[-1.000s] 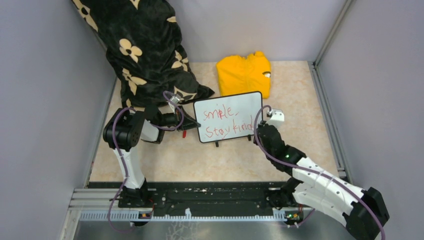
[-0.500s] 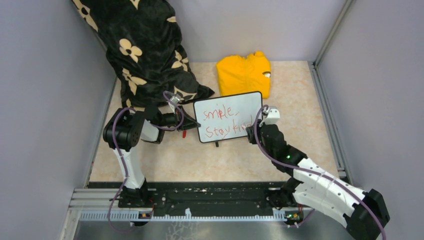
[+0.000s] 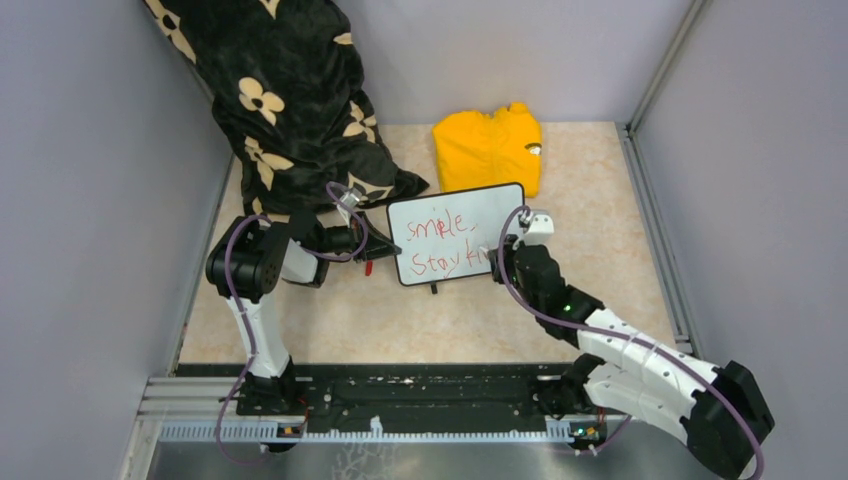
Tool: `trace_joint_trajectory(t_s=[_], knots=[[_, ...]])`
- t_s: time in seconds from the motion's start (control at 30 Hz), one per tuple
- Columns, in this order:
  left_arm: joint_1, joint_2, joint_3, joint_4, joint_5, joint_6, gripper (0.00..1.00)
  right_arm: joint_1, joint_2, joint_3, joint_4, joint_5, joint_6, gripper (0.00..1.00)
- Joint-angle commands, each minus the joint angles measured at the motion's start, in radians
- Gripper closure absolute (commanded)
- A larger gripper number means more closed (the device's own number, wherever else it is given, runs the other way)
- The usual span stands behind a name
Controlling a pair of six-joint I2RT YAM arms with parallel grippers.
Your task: Write a sentence on the whiteboard
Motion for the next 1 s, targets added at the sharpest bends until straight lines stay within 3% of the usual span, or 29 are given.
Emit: trace_joint_trajectory(t_s=[0.0, 0.97], knots=[[-0.007, -0.005, 0.012, -0.013, 0.022, 0.022, 1.00, 0.005, 0.011, 0.055, 0.081, 0.031, 0.016, 1.00], [-0.006, -0.002, 0.013, -0.017, 0.023, 0.024, 1.00, 0.005, 0.045, 0.034, 0.034, 0.059, 0.032, 1.00]])
